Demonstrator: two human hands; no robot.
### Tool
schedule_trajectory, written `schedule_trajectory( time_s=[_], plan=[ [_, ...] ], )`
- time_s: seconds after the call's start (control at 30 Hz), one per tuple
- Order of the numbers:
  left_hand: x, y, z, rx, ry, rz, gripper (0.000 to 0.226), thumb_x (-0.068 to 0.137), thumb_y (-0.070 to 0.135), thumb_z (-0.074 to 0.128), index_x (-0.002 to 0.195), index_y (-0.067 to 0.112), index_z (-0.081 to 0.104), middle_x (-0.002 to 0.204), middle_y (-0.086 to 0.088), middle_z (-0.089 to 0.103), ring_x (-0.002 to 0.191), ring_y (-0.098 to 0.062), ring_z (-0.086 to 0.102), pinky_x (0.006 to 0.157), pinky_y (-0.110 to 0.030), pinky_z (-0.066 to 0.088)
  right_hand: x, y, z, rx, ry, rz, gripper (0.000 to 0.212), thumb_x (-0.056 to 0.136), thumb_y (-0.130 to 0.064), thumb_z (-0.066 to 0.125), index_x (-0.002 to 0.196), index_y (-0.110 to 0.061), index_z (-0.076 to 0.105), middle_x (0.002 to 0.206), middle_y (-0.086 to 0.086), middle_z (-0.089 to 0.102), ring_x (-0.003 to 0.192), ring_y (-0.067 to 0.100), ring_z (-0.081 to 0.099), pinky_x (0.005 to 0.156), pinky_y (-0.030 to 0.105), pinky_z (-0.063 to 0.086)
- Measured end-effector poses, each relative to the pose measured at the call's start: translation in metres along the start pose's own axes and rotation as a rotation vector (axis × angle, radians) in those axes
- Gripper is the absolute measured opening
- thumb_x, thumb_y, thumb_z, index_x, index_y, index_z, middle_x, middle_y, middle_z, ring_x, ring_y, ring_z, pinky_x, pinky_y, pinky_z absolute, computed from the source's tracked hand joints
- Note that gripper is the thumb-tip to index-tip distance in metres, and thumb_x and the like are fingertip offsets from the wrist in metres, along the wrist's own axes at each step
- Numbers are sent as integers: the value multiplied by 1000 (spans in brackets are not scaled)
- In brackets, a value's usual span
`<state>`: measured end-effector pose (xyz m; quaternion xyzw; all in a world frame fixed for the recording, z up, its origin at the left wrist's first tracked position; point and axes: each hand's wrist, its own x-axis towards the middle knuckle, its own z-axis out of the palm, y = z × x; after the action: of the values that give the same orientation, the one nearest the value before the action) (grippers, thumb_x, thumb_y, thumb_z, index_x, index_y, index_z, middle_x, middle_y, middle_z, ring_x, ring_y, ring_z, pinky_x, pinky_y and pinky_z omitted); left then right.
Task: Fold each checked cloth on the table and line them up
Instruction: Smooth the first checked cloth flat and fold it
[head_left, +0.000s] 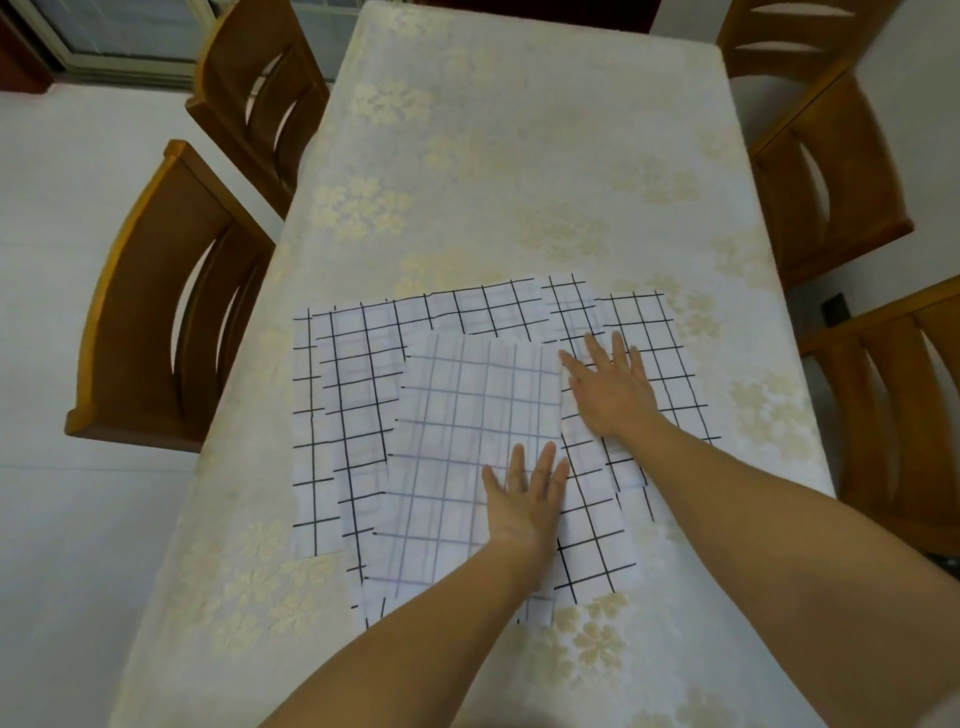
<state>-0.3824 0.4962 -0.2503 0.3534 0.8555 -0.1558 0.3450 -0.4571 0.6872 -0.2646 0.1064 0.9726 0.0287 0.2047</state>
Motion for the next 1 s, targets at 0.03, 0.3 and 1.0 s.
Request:
schedule_trajectory(
  time_s=[0.03,0.3,1.0],
  plan=[
    [1,0,-1,5,-2,-4,133,85,40,78,150,16,-35,154,-7,-46,148,-44,-26,117,-70,6,5,0,-2,6,-8,11,52,106,-40,16,157,-38,3,165,4,-12,149,36,-18,122,52,-6],
    [11,1,-2,26,16,-26,140,80,50,80,147,20,-40,151,-6,-50,146,-45,-29,113,-76,5,-66,-43,18,541,357,324,38,98,-31,48,131,-13,51,129,12,55,118,29,49,98,40,41],
    [-9,-34,-16,210,370,429,46,102,26,54,146,28,43,169,4,6,155,-31,-9,122,-60,-8,-185,-71,61,826,16,302,10,94,-30,63,86,-25,59,72,-5,65,78,22,65,79,38,52]
  ],
)
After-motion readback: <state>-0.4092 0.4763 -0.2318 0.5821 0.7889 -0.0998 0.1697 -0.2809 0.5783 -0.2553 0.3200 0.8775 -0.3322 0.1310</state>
